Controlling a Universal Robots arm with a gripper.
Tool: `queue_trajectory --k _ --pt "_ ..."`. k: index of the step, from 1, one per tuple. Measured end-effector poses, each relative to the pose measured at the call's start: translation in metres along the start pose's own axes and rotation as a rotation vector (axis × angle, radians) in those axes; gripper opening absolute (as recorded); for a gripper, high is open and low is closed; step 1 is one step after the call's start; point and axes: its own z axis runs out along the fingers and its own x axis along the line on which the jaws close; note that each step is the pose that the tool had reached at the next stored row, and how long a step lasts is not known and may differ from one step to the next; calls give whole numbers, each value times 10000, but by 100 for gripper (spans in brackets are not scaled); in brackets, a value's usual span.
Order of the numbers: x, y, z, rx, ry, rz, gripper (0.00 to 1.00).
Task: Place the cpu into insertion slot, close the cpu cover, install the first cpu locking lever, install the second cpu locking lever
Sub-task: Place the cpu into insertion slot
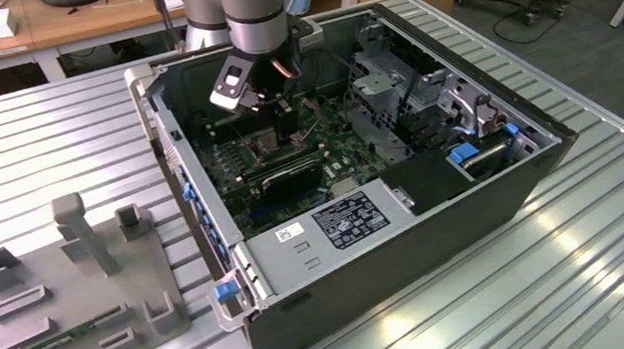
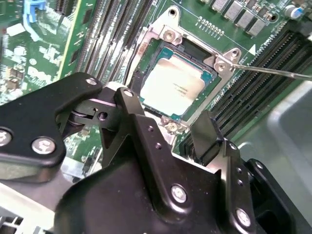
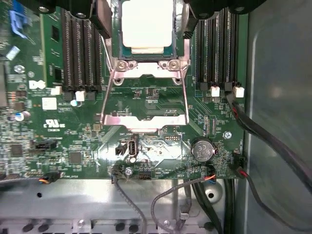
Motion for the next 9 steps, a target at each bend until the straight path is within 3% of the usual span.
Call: queue_trajectory --k 5,9 --pt "-1 12 -120 0 -42 -4 67" --pt "-2 13 -130 0 -58 -6 67"
